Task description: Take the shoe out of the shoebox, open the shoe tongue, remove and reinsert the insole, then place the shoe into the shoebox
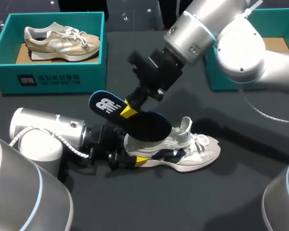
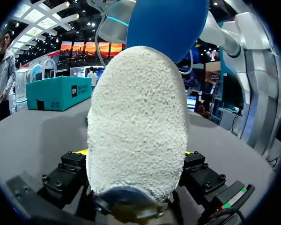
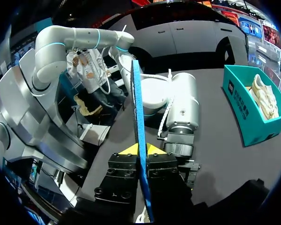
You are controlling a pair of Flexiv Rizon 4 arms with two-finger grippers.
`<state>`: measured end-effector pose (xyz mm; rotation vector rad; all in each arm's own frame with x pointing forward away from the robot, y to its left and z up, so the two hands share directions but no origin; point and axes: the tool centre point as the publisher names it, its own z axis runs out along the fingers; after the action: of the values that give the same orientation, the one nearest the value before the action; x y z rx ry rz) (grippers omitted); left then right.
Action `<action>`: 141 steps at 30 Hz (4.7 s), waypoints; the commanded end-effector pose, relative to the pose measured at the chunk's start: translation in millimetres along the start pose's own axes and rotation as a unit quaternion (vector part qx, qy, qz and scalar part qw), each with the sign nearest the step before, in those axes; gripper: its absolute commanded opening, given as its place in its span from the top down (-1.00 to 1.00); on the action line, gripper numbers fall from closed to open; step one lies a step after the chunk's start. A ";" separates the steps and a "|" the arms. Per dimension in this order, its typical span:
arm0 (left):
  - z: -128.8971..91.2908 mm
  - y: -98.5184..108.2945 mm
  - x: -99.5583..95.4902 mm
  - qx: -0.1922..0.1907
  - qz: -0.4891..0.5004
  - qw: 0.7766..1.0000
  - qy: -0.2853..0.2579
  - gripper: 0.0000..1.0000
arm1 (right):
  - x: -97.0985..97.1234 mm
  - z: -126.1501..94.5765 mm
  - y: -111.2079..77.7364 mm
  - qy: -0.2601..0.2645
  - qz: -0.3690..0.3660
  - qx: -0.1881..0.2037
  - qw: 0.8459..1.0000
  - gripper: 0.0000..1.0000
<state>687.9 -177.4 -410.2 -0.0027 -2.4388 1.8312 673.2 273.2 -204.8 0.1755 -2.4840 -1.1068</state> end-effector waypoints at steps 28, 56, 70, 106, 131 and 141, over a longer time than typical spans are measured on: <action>0.4 1.3 0.8 -0.001 0.000 1.000 -0.001 1.00 | 54.9 -57.4 43.8 -0.011 0.012 -0.104 0.994 1.00; 0.4 1.3 0.8 -0.001 0.000 1.000 -0.001 1.00 | 108.3 -119.6 18.1 -0.124 0.150 -0.280 0.940 1.00; 0.4 1.3 0.8 -0.001 0.000 1.000 -0.001 1.00 | 127.8 -134.1 11.7 -0.167 0.163 -0.308 0.922 1.00; 0.4 1.3 0.8 -0.001 0.000 1.000 -0.001 1.00 | 146.2 -116.8 -1.1 -0.149 0.169 -0.325 0.918 1.00; -3.7 -0.1 1.9 -0.009 -0.001 1.000 0.002 -1.00 | 155.6 -105.8 -3.0 -0.164 0.175 -0.337 0.910 1.00; -20.4 -2.0 2.5 -0.048 0.000 0.999 -0.005 -1.00 | 155.6 -105.8 -3.0 -0.164 0.175 -0.337 0.910 1.00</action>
<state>690.0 -163.7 -411.0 -0.0024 -2.5072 1.7433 580.5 156.9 -94.0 -0.6703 -2.0951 -1.8427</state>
